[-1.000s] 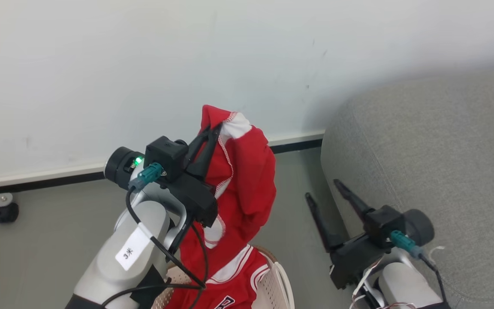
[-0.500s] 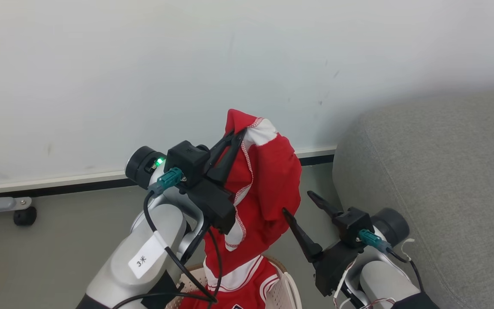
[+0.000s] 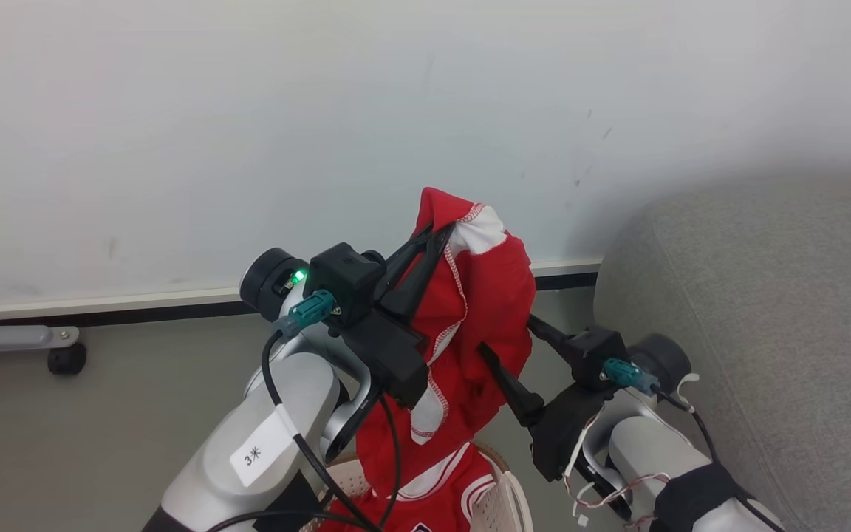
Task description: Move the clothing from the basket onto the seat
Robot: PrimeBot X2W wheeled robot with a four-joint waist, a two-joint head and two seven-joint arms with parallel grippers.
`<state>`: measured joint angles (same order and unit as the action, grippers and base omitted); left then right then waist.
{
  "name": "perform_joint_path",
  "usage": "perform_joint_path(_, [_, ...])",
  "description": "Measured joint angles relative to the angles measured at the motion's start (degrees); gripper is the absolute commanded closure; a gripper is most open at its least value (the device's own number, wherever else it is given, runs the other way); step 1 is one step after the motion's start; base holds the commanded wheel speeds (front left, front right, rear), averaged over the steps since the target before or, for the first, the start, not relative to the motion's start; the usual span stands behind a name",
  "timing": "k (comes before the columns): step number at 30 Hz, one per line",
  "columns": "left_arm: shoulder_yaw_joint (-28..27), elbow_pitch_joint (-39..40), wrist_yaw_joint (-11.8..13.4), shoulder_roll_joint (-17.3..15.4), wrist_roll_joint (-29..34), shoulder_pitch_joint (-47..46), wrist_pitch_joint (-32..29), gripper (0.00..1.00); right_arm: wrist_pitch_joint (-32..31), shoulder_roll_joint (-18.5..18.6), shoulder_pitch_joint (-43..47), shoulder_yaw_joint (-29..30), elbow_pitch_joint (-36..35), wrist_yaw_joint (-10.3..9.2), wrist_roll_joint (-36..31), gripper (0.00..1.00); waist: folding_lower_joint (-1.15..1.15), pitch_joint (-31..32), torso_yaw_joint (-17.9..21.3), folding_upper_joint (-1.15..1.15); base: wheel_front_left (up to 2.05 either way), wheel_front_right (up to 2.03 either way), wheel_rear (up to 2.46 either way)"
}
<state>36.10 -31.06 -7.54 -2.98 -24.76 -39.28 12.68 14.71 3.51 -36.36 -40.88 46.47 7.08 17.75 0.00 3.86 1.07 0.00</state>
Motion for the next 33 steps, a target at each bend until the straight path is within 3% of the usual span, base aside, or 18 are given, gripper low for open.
perform_joint_path(3, [0.08,0.27,0.0,-0.01,-0.4,0.0,-0.26,1.0,-0.01,0.04,-1.49,-1.93,0.43,0.0,2.13,0.0,0.0,-0.17,-0.36,0.0,0.0,0.0,0.0])
perform_joint_path(4, [0.12,0.36,0.0,-0.03,-0.41,0.0,-0.49,1.0,0.0,-0.01,-1.94,-2.65,0.52,0.0,3.05,0.09,0.0,-0.23,-0.46,0.0,0.0,0.0,0.0])
perform_joint_path(5, [0.18,0.46,0.0,-0.02,-0.45,0.0,-0.49,1.0,-0.01,0.0,-2.27,-3.48,0.57,0.0,3.69,0.58,0.0,-0.29,-0.55,0.0,0.0,0.0,0.0])
perform_joint_path(6, [0.19,0.55,0.0,-0.02,-0.52,0.0,-0.51,1.0,-0.01,0.01,-2.55,-4.25,0.67,0.0,4.02,0.9,0.0,-0.35,-0.63,0.0,0.0,0.0,0.0])
perform_joint_path(7, [0.2,0.58,0.0,-0.02,-0.6,0.01,-0.52,1.0,-0.01,0.01,-2.88,-4.83,0.76,0.0,4.43,1.0,0.0,-0.41,-0.69,0.0,0.0,0.0,0.0])
perform_joint_path(21, [-2.35,0.12,1.03,-2.66,-2.97,3.65,-1.05,1.0,-0.01,0.02,-3.44,-6.33,2.94,0.0,8.57,1.0,0.0,-1.36,1.19,0.0,0.0,0.0,0.0])
perform_joint_path(23, [-2.81,0.09,1.22,-2.91,-3.11,4.23,-0.99,0.96,-0.01,0.2,-3.85,-6.12,2.89,0.0,8.99,1.0,0.0,-1.47,1.66,0.0,0.0,0.0,0.0])
perform_joint_path(25, [-3.27,0.01,1.49,-3.0,-3.52,4.85,-0.99,0.23,-0.01,0.82,-4.5,-5.45,2.59,0.0,9.48,1.0,0.0,-1.58,2.12,0.0,0.0,0.0,0.0])
perform_joint_path(26, [-3.27,0.01,1.49,-3.0,-3.52,4.85,-0.99,0.05,-0.01,0.82,-4.5,-5.45,2.59,0.0,9.48,1.0,0.0,-1.58,2.12,0.0,0.0,0.0,0.0])
perform_joint_path(27, [-3.48,-0.01,1.51,-3.08,-3.63,4.99,-0.98,0.0,-0.01,1.29,-4.72,-5.11,2.53,0.0,9.68,1.0,0.0,-1.63,2.35,0.0,0.0,0.0,0.0])
perform_joint_path(33, [-4.22,-0.04,2.02,-4.21,-3.93,7.2,-0.45,0.0,-0.01,3.68,-6.57,-2.69,1.79,0.01,10.55,1.0,0.0,-1.85,3.83,0.0,0.0,0.0,0.0])
